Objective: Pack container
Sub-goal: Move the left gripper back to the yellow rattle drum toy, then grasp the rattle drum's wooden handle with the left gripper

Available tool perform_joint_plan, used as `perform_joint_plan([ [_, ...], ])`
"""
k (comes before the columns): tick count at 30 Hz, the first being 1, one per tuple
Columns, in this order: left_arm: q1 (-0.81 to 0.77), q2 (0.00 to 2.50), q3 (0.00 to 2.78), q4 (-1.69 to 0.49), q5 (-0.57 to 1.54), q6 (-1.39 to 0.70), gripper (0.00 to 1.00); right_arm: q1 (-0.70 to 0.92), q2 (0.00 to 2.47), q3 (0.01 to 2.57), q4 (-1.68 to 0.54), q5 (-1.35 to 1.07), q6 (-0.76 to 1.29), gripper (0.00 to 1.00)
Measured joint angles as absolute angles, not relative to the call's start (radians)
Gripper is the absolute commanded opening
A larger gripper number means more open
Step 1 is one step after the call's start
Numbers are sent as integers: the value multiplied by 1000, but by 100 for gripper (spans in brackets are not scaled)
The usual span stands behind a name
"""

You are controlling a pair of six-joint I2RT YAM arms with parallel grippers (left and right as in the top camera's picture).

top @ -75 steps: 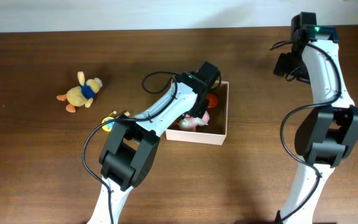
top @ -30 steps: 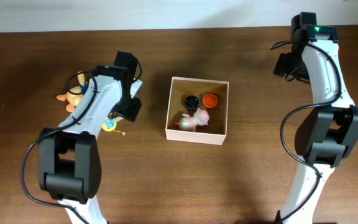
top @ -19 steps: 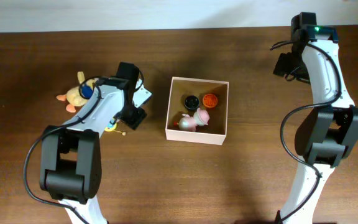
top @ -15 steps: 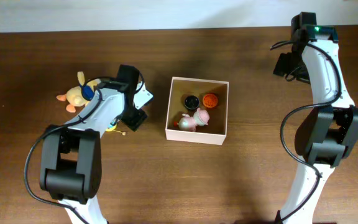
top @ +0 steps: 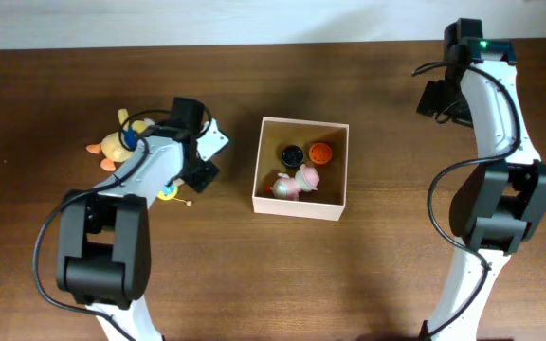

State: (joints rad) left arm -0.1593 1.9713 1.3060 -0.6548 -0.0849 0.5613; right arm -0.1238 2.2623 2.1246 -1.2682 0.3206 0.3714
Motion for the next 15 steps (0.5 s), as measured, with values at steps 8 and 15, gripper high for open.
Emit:
perform_joint_plan([
  [8,-129,1971,1305,-669,-85,581,66,-124,2262,2125,-1268,321,371,99],
  [15,-130,1971,1304,-679,-76,584,32,-124,2262,2125,-1268,321,371,99],
])
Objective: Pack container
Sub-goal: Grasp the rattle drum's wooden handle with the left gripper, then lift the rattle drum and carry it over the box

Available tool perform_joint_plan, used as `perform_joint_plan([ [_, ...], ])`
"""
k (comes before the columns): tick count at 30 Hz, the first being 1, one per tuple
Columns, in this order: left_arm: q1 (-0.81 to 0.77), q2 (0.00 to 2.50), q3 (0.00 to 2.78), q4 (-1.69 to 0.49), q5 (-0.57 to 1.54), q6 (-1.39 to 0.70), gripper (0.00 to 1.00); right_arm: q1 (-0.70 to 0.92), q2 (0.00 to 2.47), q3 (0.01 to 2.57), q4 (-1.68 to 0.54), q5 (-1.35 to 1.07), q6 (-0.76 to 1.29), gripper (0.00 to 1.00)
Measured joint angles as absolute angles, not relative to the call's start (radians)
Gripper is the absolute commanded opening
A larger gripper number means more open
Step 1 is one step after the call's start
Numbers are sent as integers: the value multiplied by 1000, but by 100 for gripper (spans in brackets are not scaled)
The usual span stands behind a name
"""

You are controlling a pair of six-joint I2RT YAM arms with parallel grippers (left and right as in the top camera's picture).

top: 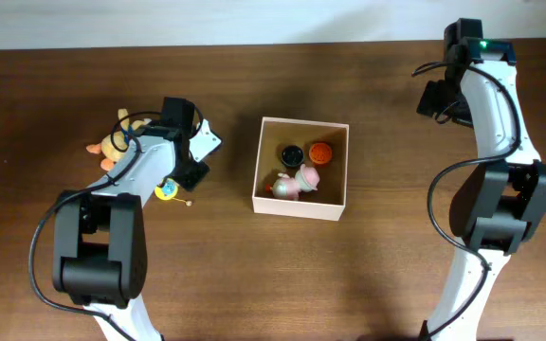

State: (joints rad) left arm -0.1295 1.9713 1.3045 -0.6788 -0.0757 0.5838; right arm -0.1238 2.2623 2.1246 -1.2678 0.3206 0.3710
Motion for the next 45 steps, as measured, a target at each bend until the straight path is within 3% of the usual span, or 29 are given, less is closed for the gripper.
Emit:
perform_joint_plan([
  [2,-130,1971,1304,-691,-69,588,28,-124,2262,2125,-1268,321,371,99],
  [23,-130,1971,1265,-733,-6,588,29,-124,2262,2125,-1268,321,370,99],
  [29,-130,1971,1264,-733,0,587,8,-124,2262,2125,-1268,321,371,99],
  [45,-134,1971,1300,-714,1,476,2,-124,2262,2125,-1268,321,371,99],
])
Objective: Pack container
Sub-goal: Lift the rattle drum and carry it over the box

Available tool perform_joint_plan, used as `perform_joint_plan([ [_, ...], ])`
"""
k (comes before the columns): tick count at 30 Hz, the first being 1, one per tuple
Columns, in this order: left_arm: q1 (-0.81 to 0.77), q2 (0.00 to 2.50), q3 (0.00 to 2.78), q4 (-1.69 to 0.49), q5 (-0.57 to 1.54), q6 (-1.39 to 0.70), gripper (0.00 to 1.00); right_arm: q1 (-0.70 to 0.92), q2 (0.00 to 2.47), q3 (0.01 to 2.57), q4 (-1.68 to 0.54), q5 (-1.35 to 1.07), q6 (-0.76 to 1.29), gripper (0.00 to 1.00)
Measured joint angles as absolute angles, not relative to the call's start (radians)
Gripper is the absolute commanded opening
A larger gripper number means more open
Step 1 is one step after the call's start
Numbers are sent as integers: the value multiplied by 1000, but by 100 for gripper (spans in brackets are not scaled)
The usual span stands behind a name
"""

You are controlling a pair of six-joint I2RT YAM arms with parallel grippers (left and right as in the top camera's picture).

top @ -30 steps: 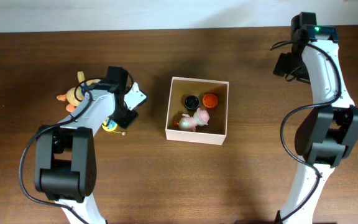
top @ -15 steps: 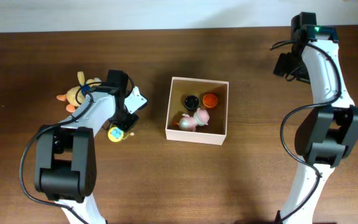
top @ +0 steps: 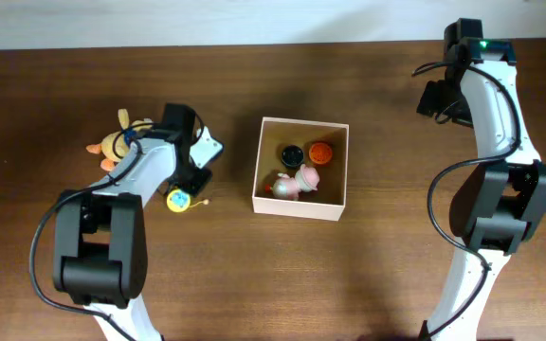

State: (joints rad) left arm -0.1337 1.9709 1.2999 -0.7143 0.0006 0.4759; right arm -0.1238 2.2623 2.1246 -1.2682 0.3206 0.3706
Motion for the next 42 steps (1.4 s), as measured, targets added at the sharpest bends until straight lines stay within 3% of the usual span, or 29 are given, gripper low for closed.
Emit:
perform_joint_plan([
  [14,-210,1971,1703,-723,1,81,2,-124,2262,2125,-1268,320,371,99],
  [30,-501,1932,1899,-749,-23,21,2,-124,2262,2125,-1268,320,370,99],
  [42,-641,1932,1899,-810,-237,-73,2,-124,2262,2125,-1268,321,371,99],
])
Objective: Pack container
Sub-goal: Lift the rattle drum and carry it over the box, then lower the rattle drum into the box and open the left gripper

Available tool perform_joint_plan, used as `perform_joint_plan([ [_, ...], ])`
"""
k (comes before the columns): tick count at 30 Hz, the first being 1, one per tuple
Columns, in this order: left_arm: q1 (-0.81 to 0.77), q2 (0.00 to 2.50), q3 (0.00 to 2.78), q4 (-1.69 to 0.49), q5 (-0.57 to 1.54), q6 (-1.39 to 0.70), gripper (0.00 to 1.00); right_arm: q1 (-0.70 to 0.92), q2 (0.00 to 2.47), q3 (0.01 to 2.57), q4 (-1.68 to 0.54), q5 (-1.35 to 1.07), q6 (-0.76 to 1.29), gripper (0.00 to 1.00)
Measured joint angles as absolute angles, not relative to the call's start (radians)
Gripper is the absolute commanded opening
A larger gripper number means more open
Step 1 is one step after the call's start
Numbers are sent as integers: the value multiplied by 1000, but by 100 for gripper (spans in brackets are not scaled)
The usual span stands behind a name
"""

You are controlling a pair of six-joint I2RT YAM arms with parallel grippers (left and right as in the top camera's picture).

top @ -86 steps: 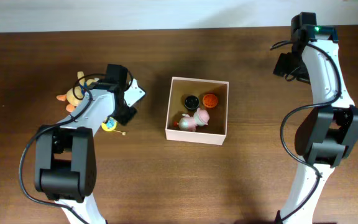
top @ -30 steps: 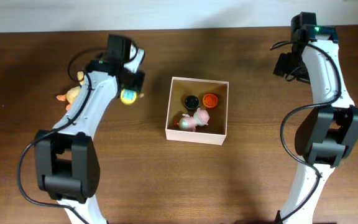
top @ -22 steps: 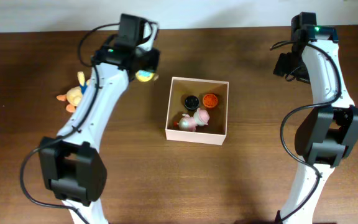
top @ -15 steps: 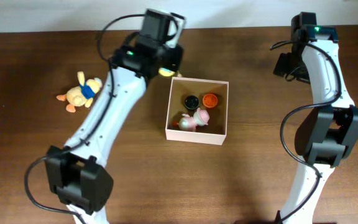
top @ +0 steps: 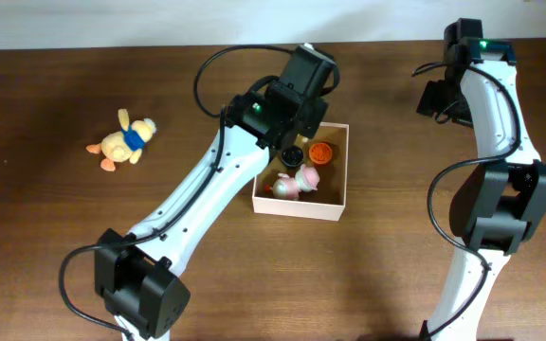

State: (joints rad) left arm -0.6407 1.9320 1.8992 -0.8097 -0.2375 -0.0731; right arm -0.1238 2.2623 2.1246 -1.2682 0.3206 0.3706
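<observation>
A white open box [top: 300, 209] stands at mid table. Inside it lie a black round piece [top: 293, 153], an orange piece [top: 321, 152] and a pink and white toy [top: 297, 180]. My left arm stretches across the table, and its gripper [top: 294, 106] hangs over the box's far left corner; the wrist hides its fingers. The small yellow toy is out of sight. A yellow plush duck [top: 121, 142] with a blue scarf lies at the far left. My right gripper [top: 437, 99] hangs at the far right, away from the box.
The left arm's links and a looping cable [top: 218, 66] span the table from the near left to the box. The right arm's base stands at the right edge. A pale wall edge runs along the back.
The left gripper was low by the small yellow toy, left of the box. Now it is over the box's far left corner, and the yellow toy is gone from the table.
The left gripper first stood beside the duck, with the small yellow toy on the table near it. At the two later moments it sat a little lower, close over that toy. Now it is over the box and the toy is gone. The right arm stayed still.
</observation>
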Motion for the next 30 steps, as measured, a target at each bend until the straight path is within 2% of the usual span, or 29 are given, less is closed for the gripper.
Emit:
perform_joint_plan([
  [17,-640,2105,1899,-862,-276,-139,2,-124,2262,2125,-1268,321,371,99],
  [30,-640,2136,1899,-949,-282,-239,2,-124,2262,2125,-1268,321,371,99],
])
